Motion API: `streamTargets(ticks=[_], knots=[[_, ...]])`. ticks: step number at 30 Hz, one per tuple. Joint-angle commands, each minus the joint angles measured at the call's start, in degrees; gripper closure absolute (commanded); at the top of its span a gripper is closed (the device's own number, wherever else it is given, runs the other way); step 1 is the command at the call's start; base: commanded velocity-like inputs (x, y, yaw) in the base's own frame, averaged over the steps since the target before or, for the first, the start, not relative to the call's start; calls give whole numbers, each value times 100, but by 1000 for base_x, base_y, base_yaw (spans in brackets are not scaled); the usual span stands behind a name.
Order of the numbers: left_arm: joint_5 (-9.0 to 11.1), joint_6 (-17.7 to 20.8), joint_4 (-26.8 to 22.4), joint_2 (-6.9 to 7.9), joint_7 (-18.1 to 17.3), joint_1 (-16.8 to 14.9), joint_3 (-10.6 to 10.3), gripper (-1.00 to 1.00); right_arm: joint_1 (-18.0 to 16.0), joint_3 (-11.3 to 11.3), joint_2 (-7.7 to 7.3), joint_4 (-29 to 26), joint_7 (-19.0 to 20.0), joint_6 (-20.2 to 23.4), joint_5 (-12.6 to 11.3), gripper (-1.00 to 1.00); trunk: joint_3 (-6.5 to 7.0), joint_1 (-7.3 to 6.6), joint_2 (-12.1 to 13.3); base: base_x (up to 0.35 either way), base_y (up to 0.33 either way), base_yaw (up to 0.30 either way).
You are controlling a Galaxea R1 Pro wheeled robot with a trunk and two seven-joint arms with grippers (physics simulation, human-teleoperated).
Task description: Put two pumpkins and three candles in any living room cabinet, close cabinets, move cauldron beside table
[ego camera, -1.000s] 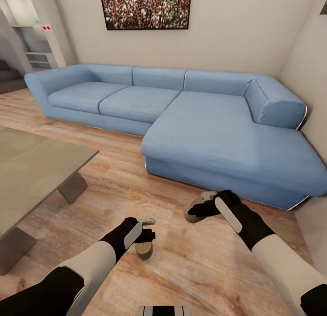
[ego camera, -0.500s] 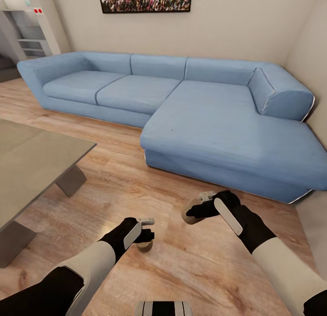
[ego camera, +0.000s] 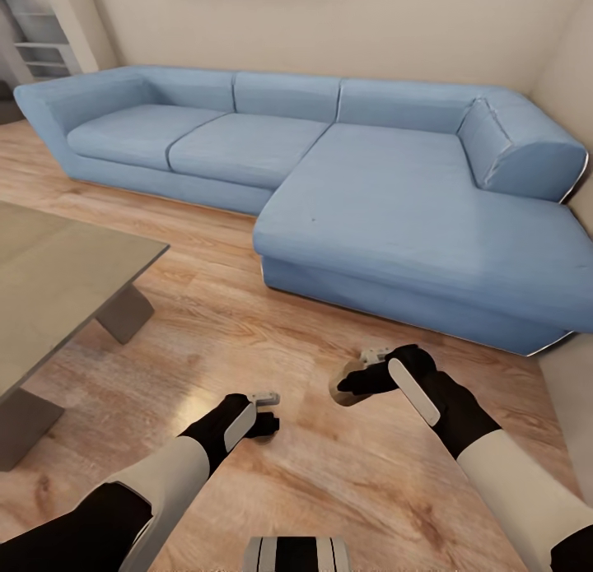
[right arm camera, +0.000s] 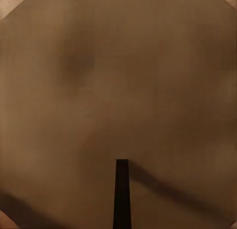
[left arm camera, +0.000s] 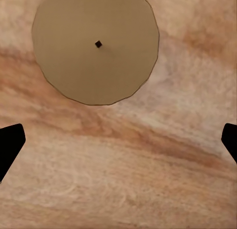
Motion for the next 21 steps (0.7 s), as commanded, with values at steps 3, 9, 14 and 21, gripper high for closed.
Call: streamTargets(ticks=[3,9,14,21], knots=[[61,17,-10,3,47,-2,-40,-100,-5,17,-6,-6,-44,11,-50,100,-71,6,-6,0,0,0],[62,15,-10,3,47,-2,-40,-100,-5,17,-6,-6,-44,11,-50,100,-138,14,-10,0,0,0],[63,13,-10,3,47,-2,-40,-100,-5,17,-6,-6,-44,11,-51,100,-249,27,-17,0,0,0],[63,0,-10,3,47,-2,-40,-100,-5,17,-17,-19,-36,11,-64,100,-249,27,-17,0,0,0]])
